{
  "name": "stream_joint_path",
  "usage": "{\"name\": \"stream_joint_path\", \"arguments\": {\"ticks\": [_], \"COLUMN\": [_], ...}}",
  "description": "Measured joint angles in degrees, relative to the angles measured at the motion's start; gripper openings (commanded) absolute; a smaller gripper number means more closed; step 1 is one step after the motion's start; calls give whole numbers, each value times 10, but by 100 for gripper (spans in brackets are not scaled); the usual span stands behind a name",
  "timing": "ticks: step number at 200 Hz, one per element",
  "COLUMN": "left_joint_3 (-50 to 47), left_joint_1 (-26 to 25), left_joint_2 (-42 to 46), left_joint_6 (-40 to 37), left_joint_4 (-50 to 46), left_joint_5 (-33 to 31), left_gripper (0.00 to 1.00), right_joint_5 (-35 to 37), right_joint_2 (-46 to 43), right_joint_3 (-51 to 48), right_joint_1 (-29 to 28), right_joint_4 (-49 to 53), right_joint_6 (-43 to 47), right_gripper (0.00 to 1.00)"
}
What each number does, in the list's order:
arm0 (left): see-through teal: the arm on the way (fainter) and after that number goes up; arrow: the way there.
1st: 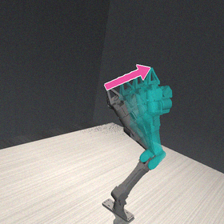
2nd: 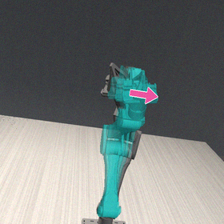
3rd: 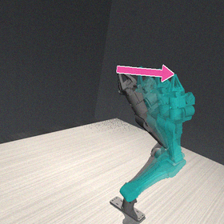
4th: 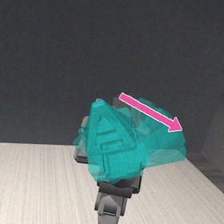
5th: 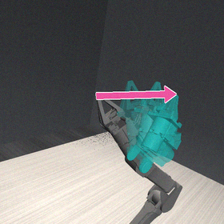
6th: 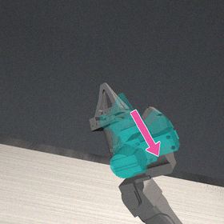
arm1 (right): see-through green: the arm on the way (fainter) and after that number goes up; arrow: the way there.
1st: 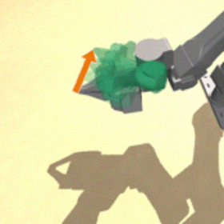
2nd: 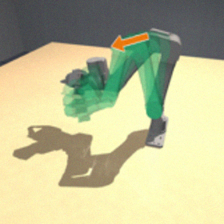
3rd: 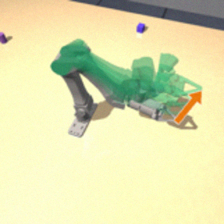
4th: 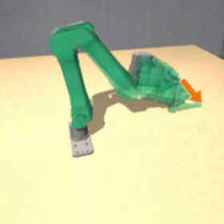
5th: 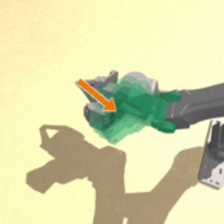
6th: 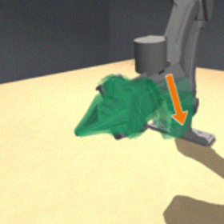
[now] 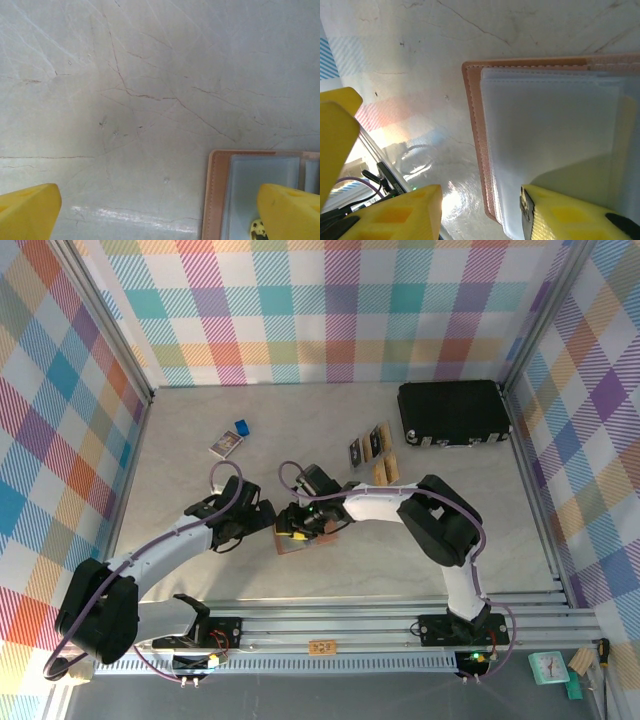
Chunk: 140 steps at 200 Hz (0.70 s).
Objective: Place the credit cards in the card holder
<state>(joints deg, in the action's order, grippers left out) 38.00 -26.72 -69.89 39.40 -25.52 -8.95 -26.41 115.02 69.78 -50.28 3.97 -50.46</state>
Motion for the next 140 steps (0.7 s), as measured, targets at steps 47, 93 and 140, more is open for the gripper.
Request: {"name": "stream_joint_path", "arguments": {"ticks": [47, 93, 140], "left_joint_3": [0, 2, 9], "left_joint_1": [0, -9, -48], "left_joint_2": [-1, -24, -48], "left_joint_6": [-9, -22, -28], "left_joint_4": [0, 0, 0], "left_joint_5": [10, 21, 19], "left_gripper": [100, 100, 100], "right_joint_5": [42, 156, 275], "right_joint_2": [-64, -173, -181], "right_joint_3": [0, 0, -7], "right_joint_1": [5, 42, 69], "right_joint_4": [73, 168, 251], "right_joint_6": [49, 119, 172], "right_gripper": [47, 53, 54]}}
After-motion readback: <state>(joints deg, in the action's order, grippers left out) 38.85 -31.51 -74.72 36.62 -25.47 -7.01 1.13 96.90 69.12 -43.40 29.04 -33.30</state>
